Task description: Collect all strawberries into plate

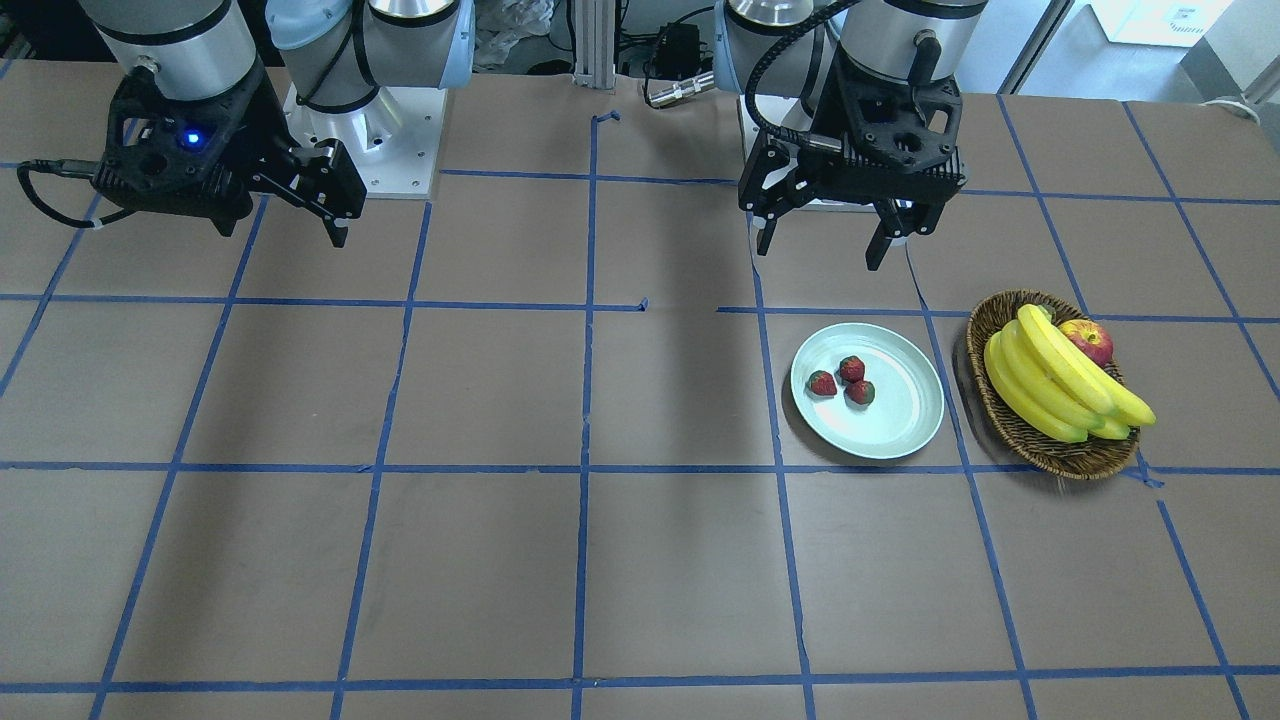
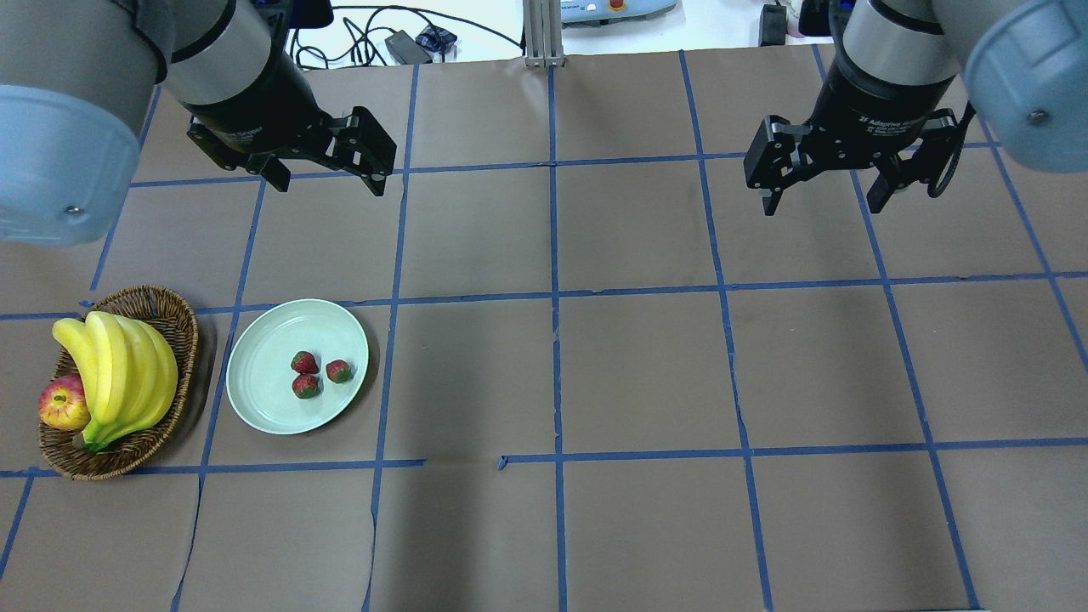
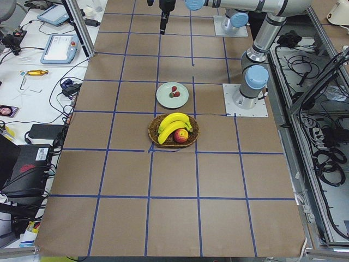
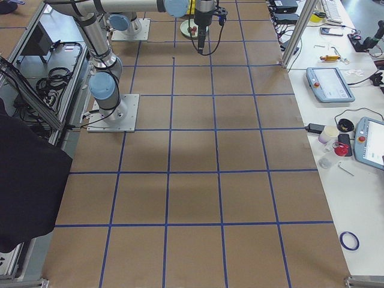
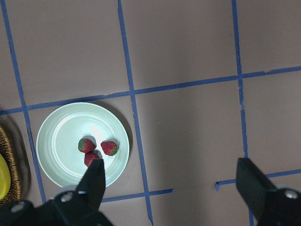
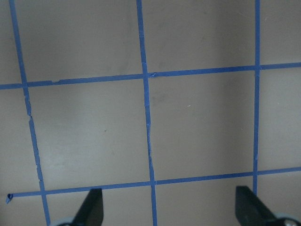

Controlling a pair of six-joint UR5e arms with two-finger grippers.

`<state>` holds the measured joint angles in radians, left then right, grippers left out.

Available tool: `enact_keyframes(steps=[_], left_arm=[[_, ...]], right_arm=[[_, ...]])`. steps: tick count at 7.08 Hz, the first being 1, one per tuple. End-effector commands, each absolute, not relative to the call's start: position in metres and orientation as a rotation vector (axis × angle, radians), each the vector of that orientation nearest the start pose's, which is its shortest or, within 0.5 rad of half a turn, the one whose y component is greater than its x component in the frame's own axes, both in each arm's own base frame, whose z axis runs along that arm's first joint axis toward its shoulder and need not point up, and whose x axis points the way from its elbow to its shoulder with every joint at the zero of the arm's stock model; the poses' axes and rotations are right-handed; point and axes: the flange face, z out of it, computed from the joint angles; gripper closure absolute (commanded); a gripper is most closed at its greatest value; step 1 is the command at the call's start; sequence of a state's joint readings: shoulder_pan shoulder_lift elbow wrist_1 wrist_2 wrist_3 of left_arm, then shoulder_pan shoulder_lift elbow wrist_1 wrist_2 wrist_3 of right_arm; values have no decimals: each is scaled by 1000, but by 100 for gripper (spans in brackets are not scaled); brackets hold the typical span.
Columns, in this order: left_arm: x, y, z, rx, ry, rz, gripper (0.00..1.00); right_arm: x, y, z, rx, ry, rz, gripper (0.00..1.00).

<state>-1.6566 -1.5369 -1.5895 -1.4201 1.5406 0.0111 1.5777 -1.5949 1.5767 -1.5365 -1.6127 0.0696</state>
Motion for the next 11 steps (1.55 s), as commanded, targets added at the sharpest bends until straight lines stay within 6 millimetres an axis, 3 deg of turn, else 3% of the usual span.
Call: enact_keyframes(steps=[1,5,11], left_arm=[[-177,-483,516,132,3152,-336,0],[-166,-469,505,161,3093,-159,0],[-166,-469,506,143,3103,-159,0]], right_arm=[[137,-486,491,97,3150,-37,0],[136,-486,492,95,3157,-40,0],[136,-487,499,76,3160,-76,0]])
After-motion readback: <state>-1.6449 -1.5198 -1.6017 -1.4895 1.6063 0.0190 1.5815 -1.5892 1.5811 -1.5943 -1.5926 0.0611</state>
